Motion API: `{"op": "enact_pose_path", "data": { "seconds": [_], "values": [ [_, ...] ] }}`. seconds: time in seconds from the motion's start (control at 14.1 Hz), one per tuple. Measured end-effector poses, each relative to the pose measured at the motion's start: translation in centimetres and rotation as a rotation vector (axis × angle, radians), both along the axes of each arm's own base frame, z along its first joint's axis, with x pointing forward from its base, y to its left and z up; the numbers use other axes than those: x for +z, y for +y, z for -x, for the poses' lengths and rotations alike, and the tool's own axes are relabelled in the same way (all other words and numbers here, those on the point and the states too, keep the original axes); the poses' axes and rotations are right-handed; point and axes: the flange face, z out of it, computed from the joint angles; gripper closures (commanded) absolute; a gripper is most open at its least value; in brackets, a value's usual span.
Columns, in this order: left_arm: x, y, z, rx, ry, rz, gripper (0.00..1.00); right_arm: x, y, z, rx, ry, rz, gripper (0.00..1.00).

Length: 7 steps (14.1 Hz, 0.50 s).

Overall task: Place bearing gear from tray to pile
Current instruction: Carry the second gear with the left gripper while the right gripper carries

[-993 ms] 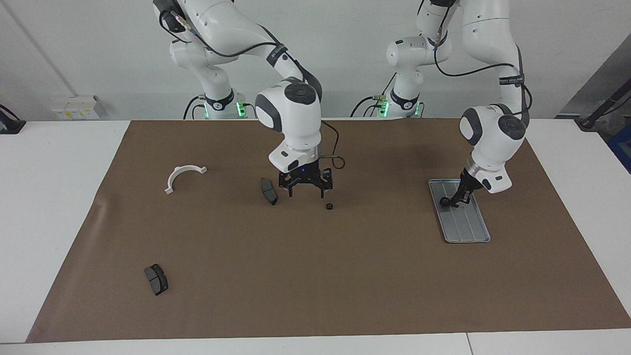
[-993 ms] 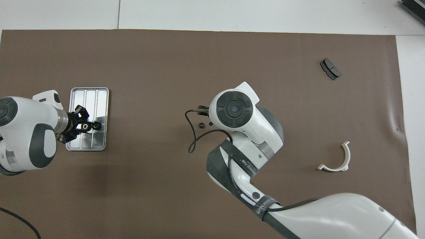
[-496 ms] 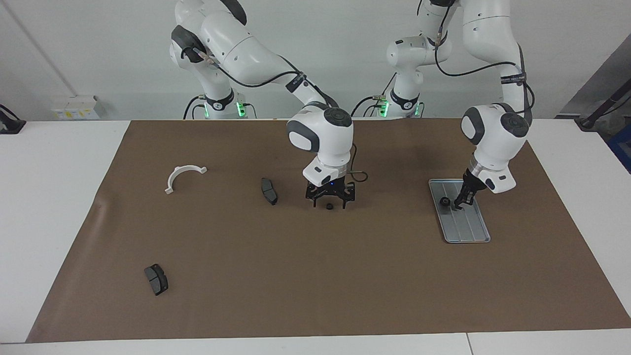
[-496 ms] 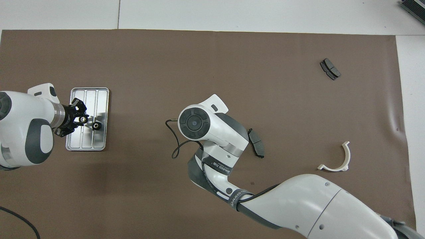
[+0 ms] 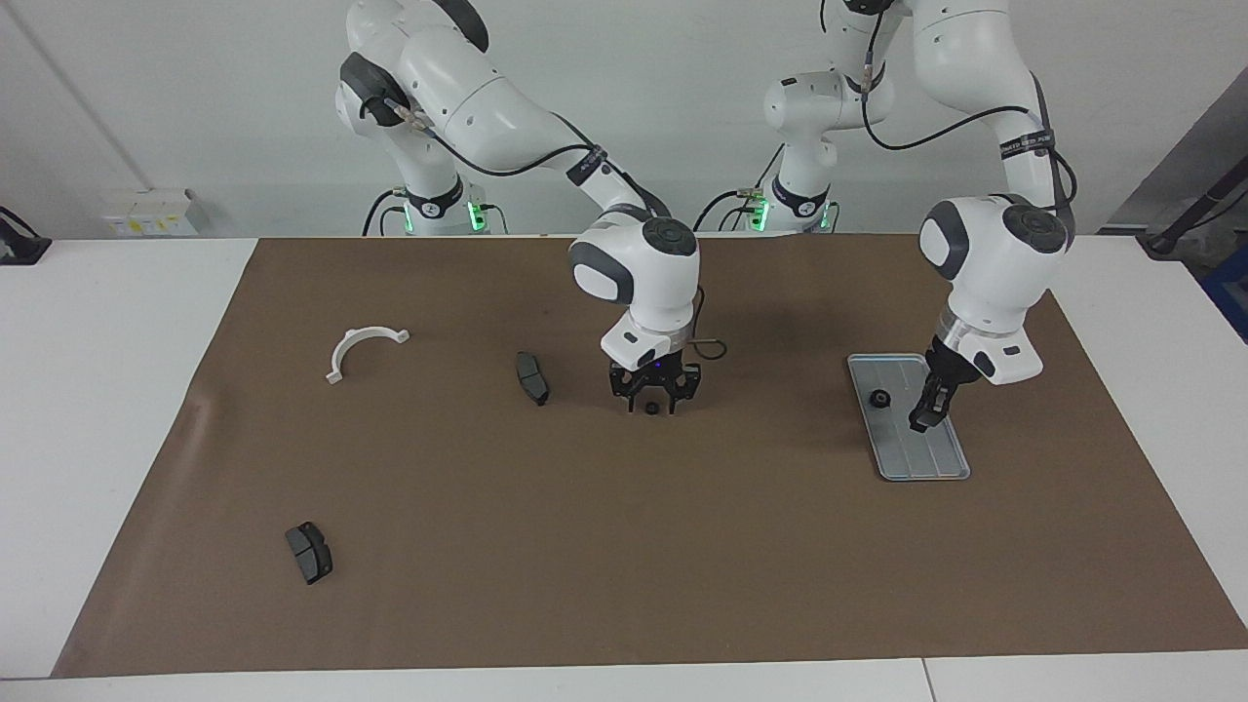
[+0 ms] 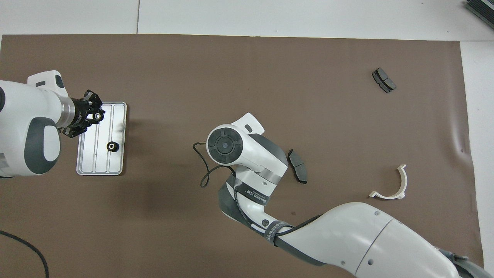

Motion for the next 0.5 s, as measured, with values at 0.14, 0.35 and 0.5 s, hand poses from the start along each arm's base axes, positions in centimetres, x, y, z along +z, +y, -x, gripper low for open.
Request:
{"op": "enact_pose_path", "data": {
  "seconds": [0.14, 0.35, 0.5],
  "values": [
    [0.5, -1.3, -0.4, -0.021, -0.013, 0.001, 1.0, -0.3, 0.0, 0.2, 0.002, 0.004, 0.003, 0.34],
    [1.4, -3.8, -0.8, -0.065, -0.032, 0.003, 1.0, -0.9, -0.1, 0.6, 0.007, 0.015, 0.012, 0.34],
    [1.3, -5.9, -0.7, -0.099, -0.033, 0.004, 1.0, -1.2, -0.1, 0.9, 0.01, 0.022, 0.016, 0.39]
  ]
}}
